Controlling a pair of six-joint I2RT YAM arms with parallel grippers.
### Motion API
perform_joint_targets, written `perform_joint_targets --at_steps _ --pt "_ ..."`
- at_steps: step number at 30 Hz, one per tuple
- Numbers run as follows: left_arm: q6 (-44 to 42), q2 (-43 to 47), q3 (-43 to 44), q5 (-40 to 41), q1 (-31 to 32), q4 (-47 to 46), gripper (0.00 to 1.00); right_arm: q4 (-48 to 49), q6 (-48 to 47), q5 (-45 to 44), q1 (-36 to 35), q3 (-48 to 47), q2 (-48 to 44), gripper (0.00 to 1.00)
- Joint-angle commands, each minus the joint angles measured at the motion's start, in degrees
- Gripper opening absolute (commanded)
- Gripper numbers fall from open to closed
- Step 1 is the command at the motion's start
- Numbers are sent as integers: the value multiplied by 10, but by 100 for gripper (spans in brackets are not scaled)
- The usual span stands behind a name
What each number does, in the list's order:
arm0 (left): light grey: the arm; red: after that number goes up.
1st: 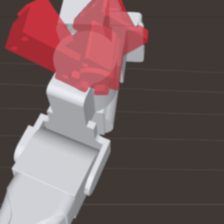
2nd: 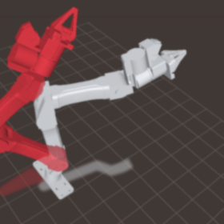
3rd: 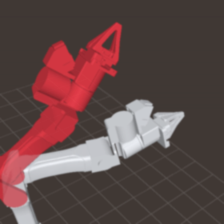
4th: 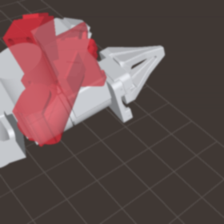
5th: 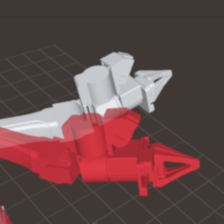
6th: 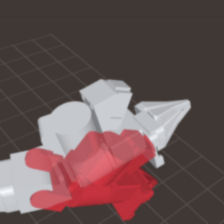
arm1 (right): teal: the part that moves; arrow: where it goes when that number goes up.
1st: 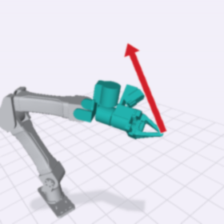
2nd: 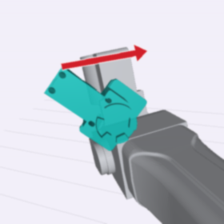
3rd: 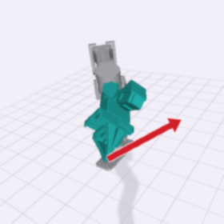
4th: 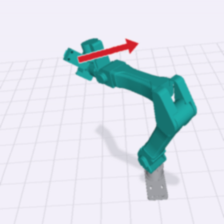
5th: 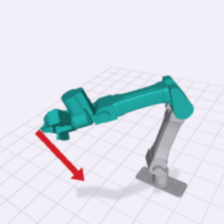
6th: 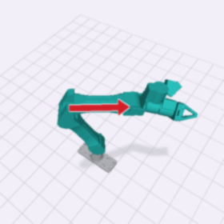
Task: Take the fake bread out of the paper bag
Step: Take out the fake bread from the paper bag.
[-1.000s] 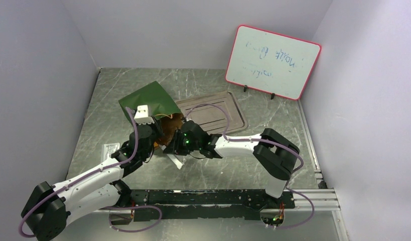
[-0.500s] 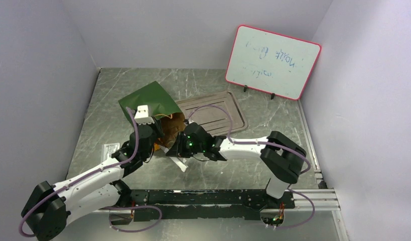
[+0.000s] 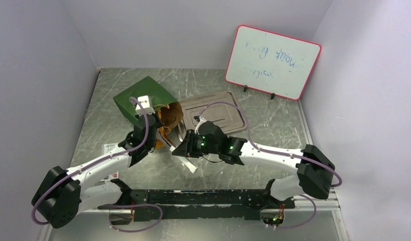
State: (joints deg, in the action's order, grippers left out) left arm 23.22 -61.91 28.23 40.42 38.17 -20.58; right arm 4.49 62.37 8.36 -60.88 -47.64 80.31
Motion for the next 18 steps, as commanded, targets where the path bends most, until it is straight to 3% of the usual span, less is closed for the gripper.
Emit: perform_joint_targets --at_steps 1,9,18 --pt "-7 -29 46 -3 -47 -40 7 -46 -16 2 -8 14 -46 0" --pt "-16 -92 109 -44 -132 -45 7 -147 -28 -39 -49 23 -124 0" --pt "-43 -123 123 -118 -211 -77 7 -246 -17 -112 -75 26 -213 0"
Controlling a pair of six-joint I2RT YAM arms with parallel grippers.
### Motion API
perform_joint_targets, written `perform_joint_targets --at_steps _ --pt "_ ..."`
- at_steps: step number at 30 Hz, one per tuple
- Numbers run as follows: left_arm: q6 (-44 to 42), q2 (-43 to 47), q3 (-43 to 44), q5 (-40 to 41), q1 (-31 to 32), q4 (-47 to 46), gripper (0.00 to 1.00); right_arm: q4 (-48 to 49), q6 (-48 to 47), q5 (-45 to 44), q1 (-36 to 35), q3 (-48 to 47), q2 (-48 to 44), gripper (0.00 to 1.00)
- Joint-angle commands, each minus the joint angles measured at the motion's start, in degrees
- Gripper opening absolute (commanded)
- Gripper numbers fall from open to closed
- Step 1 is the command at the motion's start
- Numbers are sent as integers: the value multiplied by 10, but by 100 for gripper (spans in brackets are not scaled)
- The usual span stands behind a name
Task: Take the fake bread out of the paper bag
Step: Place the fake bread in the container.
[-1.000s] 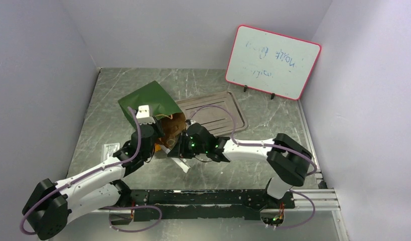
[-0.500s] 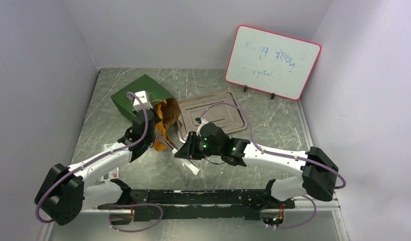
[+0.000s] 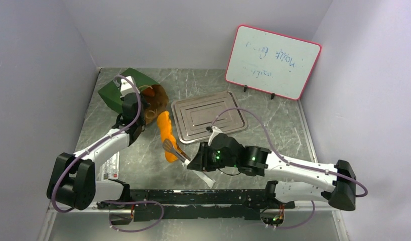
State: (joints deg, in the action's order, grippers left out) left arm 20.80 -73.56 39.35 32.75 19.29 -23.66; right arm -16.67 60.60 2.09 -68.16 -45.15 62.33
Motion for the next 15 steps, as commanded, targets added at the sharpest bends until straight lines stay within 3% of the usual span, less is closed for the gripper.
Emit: perform_joint_targets --at_steps 1,15 --pt "-19 -6 11 -47 -26 -48 7 -41 -2 -57 -2 1 -36 0" --pt "-13 38 -5 -96 -44 -44 7 -96 -142 -113 54 -76 65 0"
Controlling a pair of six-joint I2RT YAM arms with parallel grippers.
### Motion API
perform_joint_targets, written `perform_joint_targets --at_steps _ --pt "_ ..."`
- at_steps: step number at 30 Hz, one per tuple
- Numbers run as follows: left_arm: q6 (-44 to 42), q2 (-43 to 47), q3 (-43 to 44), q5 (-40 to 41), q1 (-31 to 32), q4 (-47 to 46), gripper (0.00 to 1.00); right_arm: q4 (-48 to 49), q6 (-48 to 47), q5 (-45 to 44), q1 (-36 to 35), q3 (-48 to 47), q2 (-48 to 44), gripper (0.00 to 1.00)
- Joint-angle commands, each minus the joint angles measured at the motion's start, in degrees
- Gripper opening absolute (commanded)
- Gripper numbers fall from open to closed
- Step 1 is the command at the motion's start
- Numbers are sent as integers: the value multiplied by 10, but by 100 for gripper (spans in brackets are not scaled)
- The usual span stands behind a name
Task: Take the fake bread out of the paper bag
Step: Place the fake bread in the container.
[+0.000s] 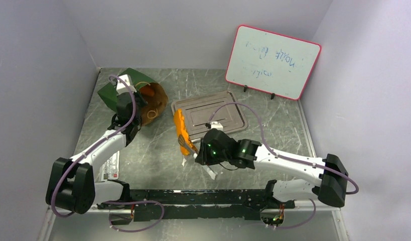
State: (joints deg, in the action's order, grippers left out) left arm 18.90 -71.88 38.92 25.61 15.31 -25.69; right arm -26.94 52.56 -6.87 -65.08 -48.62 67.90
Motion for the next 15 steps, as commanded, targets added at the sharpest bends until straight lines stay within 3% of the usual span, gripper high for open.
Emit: perform_joint_targets --at_steps 1,15 --pt "7 24 -1 -27 -5 -22 7 5 -73 -22 30 -48 14 0" --pt "14 33 10 -48 -5 -2 7 -14 -163 -24 79 -122 114 0"
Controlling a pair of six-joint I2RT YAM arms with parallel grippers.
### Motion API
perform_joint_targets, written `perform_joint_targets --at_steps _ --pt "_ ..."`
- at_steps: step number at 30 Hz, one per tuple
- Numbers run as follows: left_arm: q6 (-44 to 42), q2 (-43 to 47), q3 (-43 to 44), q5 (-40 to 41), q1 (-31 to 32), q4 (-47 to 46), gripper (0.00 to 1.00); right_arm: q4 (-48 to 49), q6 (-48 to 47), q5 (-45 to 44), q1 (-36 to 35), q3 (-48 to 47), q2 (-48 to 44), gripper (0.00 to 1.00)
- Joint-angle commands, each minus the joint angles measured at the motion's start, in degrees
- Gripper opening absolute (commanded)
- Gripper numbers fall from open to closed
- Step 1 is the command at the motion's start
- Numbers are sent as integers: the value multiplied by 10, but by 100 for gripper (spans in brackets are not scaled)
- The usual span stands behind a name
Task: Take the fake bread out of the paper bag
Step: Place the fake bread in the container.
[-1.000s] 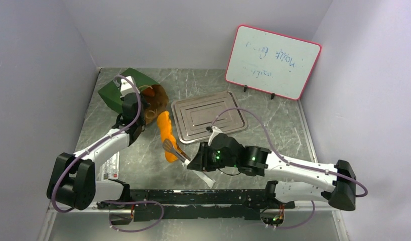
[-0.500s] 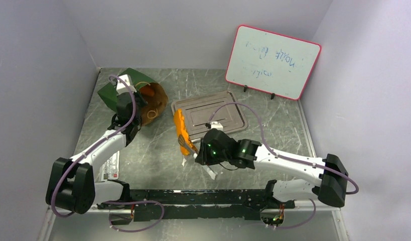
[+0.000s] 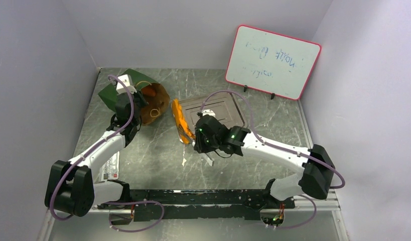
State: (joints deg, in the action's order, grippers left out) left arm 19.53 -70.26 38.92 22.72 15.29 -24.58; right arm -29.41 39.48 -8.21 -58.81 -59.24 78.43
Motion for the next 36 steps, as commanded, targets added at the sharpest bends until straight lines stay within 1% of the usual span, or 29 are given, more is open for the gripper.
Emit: perform_joint_targets --at_steps 1,11,20,23,25,36 --pt "7 18 11 -19 -4 -12 7 11 -35 -11 19 -17 10 0" --pt "8 22 10 -23 -4 -11 7 22 -64 16 43 -30 54 0" --pt "9 19 8 -26 -5 -15 7 31 -64 26 56 -40 84 0" --pt "9 18 8 -27 -5 -17 7 34 -60 30 59 -38 89 11" --pt "9 17 8 -28 -5 -17 7 37 -55 30 62 -37 92 14" --pt "9 18 8 -30 -5 -17 7 74 -25 74 97 -34 83 10"
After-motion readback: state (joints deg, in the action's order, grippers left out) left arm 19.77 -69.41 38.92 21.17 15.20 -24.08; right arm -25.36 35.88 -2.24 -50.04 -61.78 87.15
